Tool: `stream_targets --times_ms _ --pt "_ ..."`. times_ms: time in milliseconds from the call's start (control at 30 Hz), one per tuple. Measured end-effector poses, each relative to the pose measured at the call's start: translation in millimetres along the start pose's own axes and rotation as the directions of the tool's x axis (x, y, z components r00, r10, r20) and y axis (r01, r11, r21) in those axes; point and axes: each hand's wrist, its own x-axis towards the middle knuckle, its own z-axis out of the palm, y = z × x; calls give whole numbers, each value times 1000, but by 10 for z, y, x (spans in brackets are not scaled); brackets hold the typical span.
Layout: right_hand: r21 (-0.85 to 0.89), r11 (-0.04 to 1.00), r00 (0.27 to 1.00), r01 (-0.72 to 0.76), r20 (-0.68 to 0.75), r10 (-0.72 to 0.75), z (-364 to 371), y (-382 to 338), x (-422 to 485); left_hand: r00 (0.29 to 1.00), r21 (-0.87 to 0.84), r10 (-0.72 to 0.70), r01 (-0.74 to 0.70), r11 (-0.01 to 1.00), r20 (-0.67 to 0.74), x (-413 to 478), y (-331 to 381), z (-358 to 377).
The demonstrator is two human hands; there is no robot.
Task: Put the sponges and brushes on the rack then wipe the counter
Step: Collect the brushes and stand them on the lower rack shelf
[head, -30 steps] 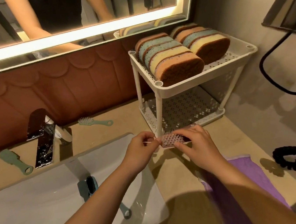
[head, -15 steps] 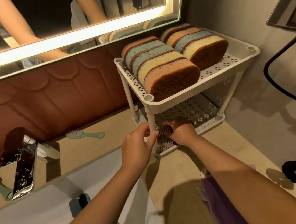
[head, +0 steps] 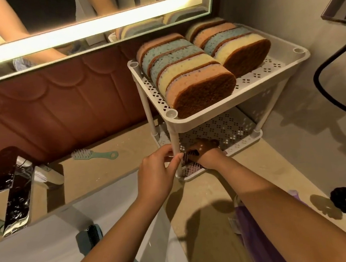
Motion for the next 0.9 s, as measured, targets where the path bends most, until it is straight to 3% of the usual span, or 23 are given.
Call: stream_targets --times_ms 900 --pt "43 999 992 6 -125 -1 164 57 -87 998 -24 -67 68 997 10 -12 72 -4"
